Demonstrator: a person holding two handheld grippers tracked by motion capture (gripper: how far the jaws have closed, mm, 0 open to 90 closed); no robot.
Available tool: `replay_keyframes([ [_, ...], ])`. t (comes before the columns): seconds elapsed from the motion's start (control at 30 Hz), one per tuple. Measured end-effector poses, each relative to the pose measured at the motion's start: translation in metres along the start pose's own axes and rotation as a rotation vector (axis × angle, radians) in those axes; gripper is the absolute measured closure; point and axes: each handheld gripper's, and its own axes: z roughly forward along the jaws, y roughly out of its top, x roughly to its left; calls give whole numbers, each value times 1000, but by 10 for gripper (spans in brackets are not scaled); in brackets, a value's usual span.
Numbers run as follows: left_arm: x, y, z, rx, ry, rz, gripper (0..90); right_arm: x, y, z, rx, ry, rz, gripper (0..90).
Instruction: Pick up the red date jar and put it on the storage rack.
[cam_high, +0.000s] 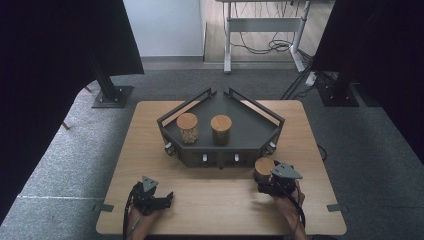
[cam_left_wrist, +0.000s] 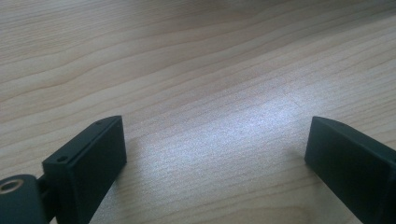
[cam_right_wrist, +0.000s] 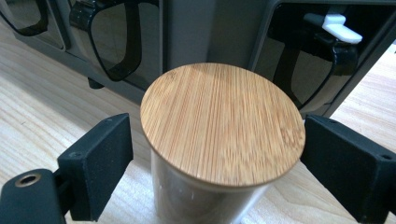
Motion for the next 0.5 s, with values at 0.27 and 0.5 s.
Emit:
replay_keyframes([
  [0.27, 0, 0, 0, 0, 0, 0, 50, -3, 2, 7, 3, 17, 7, 104],
  [0.5, 0, 0, 0, 0, 0, 0, 50, -8, 1, 11, 10, 33, 29, 154],
])
